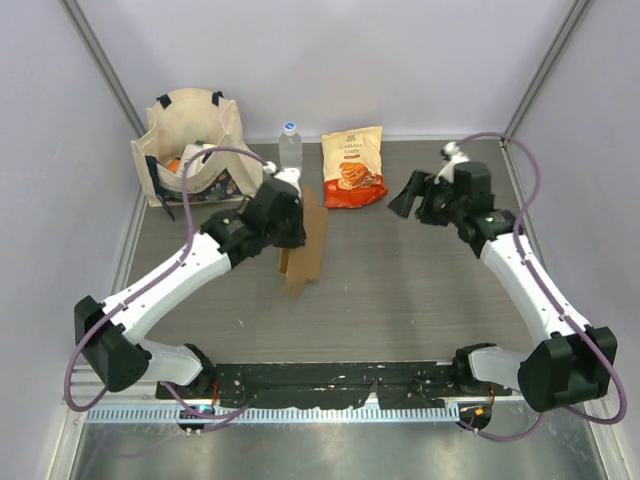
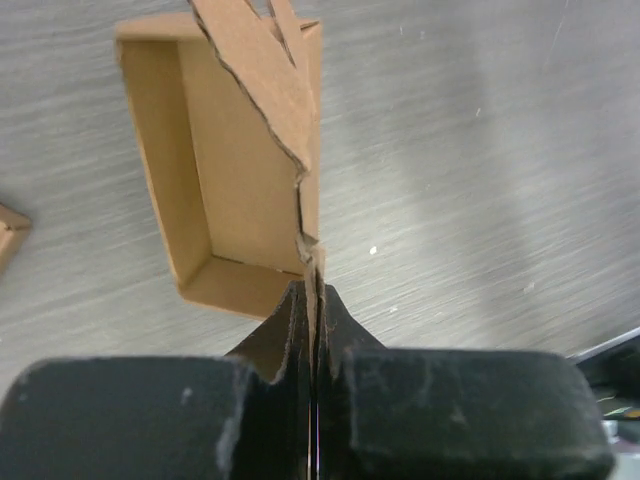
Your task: Fold the paper box
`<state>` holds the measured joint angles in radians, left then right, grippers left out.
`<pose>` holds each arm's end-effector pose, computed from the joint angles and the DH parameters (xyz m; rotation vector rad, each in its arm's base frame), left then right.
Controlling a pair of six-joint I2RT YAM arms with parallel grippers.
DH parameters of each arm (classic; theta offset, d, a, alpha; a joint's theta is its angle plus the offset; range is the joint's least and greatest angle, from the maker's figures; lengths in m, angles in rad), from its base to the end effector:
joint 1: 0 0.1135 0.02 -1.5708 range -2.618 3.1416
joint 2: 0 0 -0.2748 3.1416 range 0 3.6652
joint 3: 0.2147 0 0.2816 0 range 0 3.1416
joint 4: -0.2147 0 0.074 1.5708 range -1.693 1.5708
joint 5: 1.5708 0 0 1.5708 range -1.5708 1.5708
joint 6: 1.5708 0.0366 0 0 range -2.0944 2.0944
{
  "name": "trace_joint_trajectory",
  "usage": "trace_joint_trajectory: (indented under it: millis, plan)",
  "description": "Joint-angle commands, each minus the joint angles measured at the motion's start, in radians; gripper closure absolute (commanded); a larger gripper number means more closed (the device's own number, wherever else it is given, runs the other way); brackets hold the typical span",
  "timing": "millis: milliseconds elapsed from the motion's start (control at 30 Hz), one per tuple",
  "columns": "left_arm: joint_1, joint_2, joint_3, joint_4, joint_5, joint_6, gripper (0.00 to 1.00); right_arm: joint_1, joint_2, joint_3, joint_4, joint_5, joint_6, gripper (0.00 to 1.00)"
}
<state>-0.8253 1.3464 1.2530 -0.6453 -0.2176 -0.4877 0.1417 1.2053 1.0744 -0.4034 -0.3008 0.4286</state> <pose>0.2225 -0.2294 0.3416 0.2798 2.3090 -0.4255 0.2917 0.0526 0.3382 0.1229 2.1441 0.6544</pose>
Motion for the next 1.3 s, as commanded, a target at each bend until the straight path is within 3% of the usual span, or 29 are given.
trace_joint_trajectory:
  millis: [0, 133, 267, 400, 533, 700, 800, 833, 900, 933, 967, 1000, 1067, 1100, 1133, 1233, 1267]
  plan:
    - [0.181, 0.034, 0.118, -0.166, 0.213, -0.354, 1.00, 0.206, -0.041, -0.073, 0.024, 0.112, -0.140, 0.17]
    - [0.273, 0.149, 0.253, -0.441, 0.103, -0.654, 1.00, 0.453, -0.134, -0.233, 0.196, 0.208, -0.224, 0.17]
    - [0.298, 0.278, 0.396, -0.628, 0.087, -0.788, 1.00, 0.755, -0.177, -0.335, 0.392, 0.426, -0.289, 0.17]
    - [0.307, 0.312, 0.415, -0.709, 0.080, -0.882, 1.00, 0.945, -0.155, -0.386, 0.569, 0.632, -0.297, 0.17]
    - [0.311, 0.292, 0.395, -0.720, 0.058, -0.951, 1.00, 1.071, -0.055, -0.384, 0.699, 0.797, -0.353, 0.20]
    - [0.315, 0.257, 0.390, -0.725, 0.021, -0.985, 1.00, 1.107, 0.087, -0.326, 0.759, 0.902, -0.370, 0.28]
    - [0.318, 0.232, 0.378, -0.716, 0.015, -0.986, 1.00, 1.107, 0.155, -0.265, 0.730, 1.008, -0.369, 0.43]
    - [0.319, 0.218, 0.361, -0.709, 0.017, -0.986, 1.00, 1.107, 0.166, -0.246, 0.727, 1.028, -0.354, 0.60]
    - [0.322, 0.195, 0.330, -0.626, 0.044, -0.959, 1.00, 1.104, 0.171, -0.243, 0.718, 1.043, -0.344, 0.72]
    - [0.324, 0.166, 0.291, -0.599, 0.047, -0.925, 0.98, 1.102, 0.168, -0.255, 0.716, 1.051, -0.340, 0.85]
    - [0.325, 0.149, 0.275, -0.582, 0.043, -0.924, 0.90, 1.095, 0.162, -0.266, 0.715, 1.054, -0.334, 0.91]
    - [0.325, 0.129, 0.251, -0.514, 0.040, -0.901, 0.68, 1.086, 0.139, -0.289, 0.710, 1.028, -0.329, 0.98]
    - [0.325, 0.054, 0.185, -0.447, 0.023, -0.835, 0.45, 1.057, 0.099, -0.327, 0.716, 0.971, -0.329, 0.99]
    - [0.325, 0.025, 0.165, -0.376, 0.018, -0.803, 0.25, 1.040, 0.074, -0.371, 0.718, 0.877, -0.332, 0.99]
    - [0.331, -0.001, 0.148, -0.331, 0.052, -0.681, 0.18, 1.009, 0.027, -0.389, 0.701, 0.820, -0.332, 0.99]
    - [0.350, -0.127, 0.048, -0.101, 0.212, -0.385, 0.12, 0.862, -0.064, -0.436, 0.626, 0.555, -0.329, 0.99]
    - [0.348, -0.230, -0.042, 0.008, 0.213, -0.352, 0.09, 0.825, -0.084, -0.447, 0.608, 0.475, -0.350, 0.99]
